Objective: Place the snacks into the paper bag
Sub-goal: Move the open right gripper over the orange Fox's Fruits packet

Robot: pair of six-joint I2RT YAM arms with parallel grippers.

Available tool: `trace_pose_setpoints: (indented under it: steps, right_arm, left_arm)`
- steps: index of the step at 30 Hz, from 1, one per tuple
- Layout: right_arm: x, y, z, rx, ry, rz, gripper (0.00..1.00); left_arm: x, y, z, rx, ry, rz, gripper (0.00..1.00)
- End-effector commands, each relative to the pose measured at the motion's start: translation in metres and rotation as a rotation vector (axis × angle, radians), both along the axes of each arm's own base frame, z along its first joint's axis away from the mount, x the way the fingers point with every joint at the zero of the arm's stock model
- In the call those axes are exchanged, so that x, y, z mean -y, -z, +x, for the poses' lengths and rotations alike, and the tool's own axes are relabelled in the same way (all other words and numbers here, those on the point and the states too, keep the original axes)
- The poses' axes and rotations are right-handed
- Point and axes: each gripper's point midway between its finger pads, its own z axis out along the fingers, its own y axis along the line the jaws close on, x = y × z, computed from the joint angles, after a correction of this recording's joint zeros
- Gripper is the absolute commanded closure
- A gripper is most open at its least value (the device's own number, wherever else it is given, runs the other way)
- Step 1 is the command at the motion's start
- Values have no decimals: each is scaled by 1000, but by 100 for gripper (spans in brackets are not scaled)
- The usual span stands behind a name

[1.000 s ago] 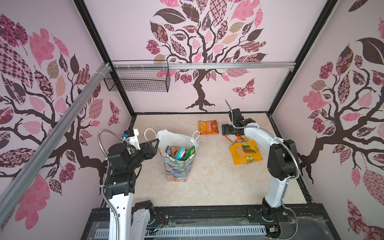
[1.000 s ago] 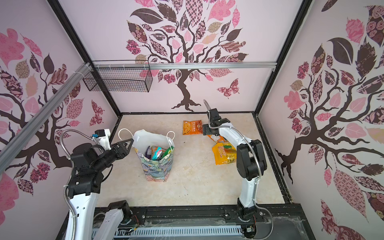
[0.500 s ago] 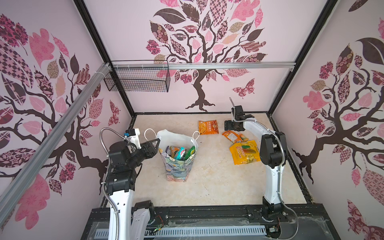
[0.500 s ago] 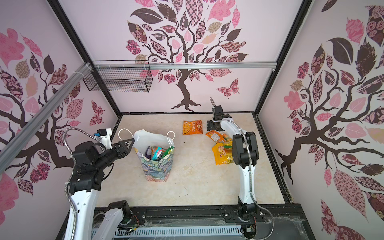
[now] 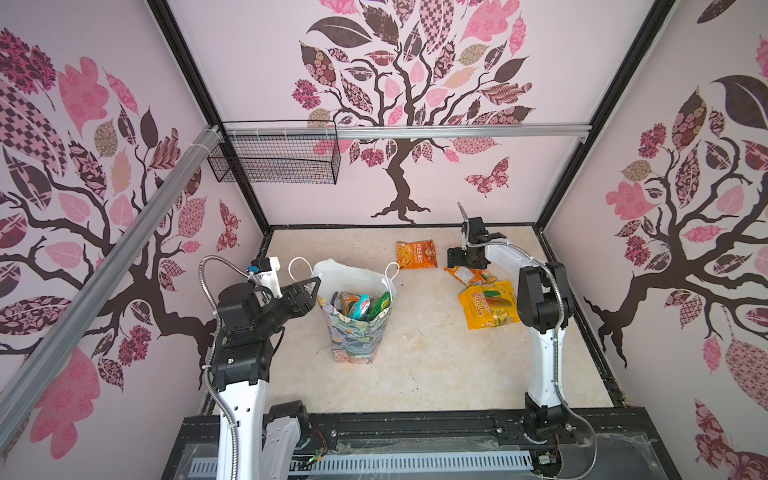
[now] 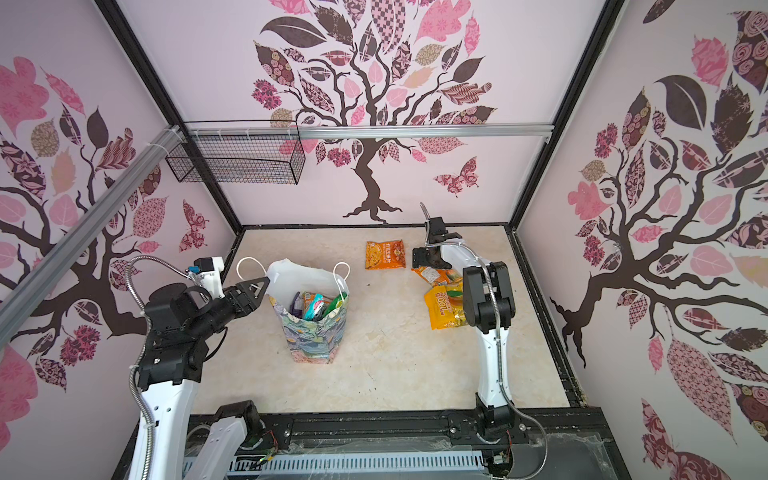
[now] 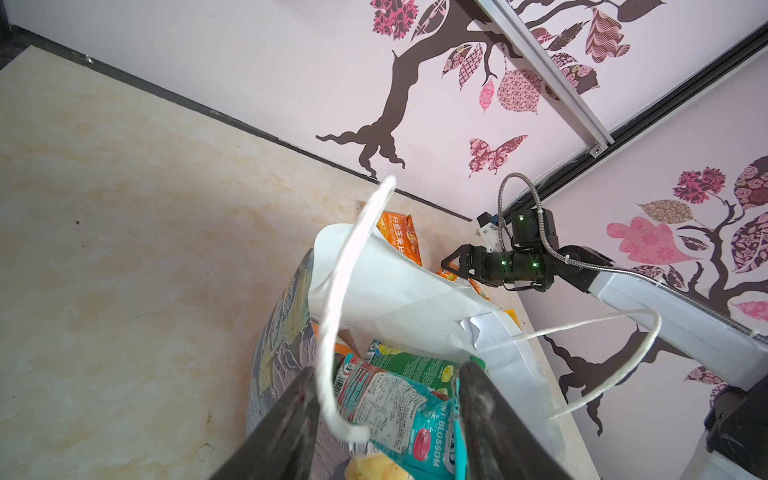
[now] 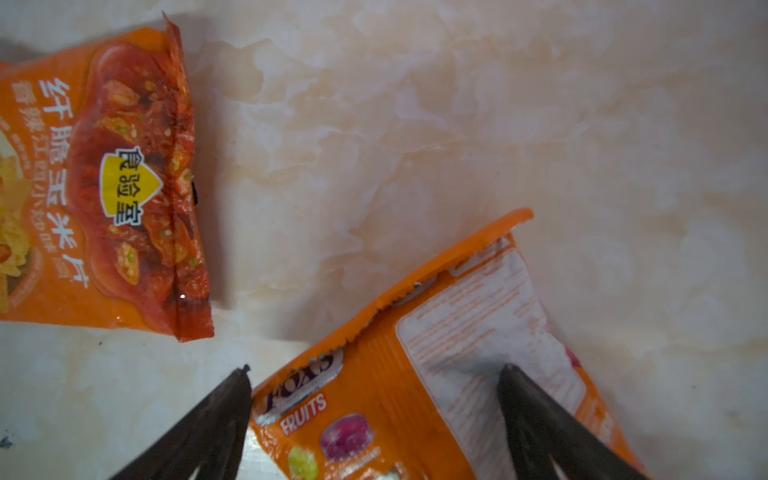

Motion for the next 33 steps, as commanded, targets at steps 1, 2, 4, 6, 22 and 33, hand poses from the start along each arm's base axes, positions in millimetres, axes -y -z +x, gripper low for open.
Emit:
trace_pose_setpoints:
  steps: [1, 2, 4, 6, 22, 33]
  right_arm:
    - [-21, 18, -22, -92, -41, 131, 6]
    - [-26, 18, -26, -100, -52, 157, 6]
    - [-34, 20, -35, -114, -66, 196, 6]
    - [-43, 19, -43, -118, -90, 213, 7]
    - [-124, -14, -109, -118, -269, 344, 7]
    - [-119, -70, -170, -5, -300, 245, 8]
  left_arm:
    - [1, 2, 1, 14, 13, -8, 43]
    - [1, 2, 1, 15, 13, -9, 43]
    - [2, 0, 0, 21, 16, -10, 43]
    - [3, 0, 0, 25, 19, -10, 43]
    - [0, 0, 0, 29, 0, 0, 43]
    - [-5, -1, -2, 40, -29, 24, 43]
